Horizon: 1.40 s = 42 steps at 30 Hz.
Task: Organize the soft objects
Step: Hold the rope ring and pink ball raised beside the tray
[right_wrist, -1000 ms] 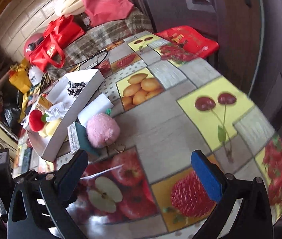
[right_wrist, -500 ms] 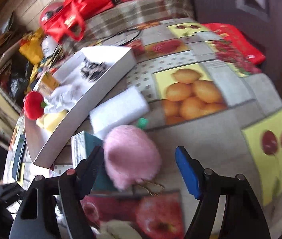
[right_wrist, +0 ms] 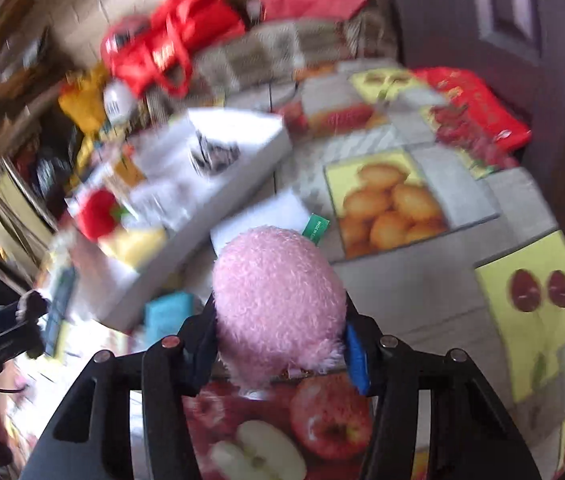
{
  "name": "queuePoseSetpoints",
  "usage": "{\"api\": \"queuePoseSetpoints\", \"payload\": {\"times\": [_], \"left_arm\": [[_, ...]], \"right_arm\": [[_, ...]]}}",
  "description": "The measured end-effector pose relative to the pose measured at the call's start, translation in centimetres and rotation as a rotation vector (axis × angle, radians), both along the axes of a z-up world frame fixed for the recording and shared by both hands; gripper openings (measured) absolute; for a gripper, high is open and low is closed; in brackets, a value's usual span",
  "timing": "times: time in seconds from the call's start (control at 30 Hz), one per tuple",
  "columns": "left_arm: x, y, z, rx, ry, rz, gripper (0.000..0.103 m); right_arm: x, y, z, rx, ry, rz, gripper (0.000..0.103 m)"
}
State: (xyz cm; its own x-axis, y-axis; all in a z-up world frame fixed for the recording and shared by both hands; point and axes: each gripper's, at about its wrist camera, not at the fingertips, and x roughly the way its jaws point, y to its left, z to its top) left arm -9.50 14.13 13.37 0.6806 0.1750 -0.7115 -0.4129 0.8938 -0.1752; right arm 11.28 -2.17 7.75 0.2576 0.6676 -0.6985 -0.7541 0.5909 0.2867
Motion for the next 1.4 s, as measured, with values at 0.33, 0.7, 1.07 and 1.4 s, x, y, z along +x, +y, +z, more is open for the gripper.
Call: {"api": "queuePoseSetpoints", "payload": {"times": [0.33, 0.7, 1.07, 1.4], "left_arm": [[-2.6, 0.0, 3.7, 0.013, -0.099, 0.041, 0.045], [-3.9, 0.0, 4.1, 0.010, -0.115, 0.049, 0.045], [-4.0, -0.4, 4.1, 0.006, -0.114, 0.039, 0.045], [-3.8, -1.1, 3.7, 0.001, -0.109, 0.033, 0.045]], "right_arm": [[-3.7, -3.2, 8.1, 0.213, -0.059, -0.022, 0.053], [-5.2, -3.4, 7.8, 0.226, -0.029, -0.028, 0.053], [-5.2, -3.6, 7.8, 0.224, -0.028, -0.025, 0.054], [-5.6, -4.0, 7.5, 0.224, -0.019, -0.023, 0.054]]}}
